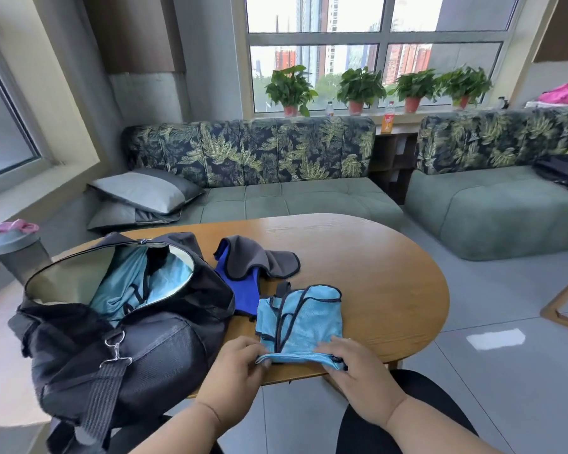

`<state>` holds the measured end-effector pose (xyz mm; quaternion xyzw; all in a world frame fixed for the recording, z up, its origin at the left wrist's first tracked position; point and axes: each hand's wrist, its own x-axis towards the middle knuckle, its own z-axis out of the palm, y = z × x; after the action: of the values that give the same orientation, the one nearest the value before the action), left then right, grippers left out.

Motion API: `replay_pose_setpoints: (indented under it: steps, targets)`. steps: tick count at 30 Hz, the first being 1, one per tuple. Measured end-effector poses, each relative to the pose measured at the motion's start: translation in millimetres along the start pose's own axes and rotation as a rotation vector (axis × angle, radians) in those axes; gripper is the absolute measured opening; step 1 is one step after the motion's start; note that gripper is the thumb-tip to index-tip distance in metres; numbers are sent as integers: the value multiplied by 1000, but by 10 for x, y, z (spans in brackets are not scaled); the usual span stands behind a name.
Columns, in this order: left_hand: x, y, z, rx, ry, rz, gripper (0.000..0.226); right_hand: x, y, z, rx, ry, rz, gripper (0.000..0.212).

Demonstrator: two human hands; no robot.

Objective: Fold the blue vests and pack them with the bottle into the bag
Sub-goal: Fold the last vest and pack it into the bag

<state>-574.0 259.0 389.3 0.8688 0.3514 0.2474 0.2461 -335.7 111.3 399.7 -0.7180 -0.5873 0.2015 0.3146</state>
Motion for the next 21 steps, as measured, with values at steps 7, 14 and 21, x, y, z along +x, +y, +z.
replay_pose_setpoints:
  steps: [7, 14, 21]
  targets:
    - [187, 399, -240, -204, 48, -215, 23, 55, -184, -138, 425, 101, 252, 15]
    - [486, 436, -78, -255, 66, -505, 28, 381, -173, -133, 332, 227, 286, 21]
    - [589, 324, -5, -234, 133, -578, 22, 570, -109, -33, 195, 313, 312, 38]
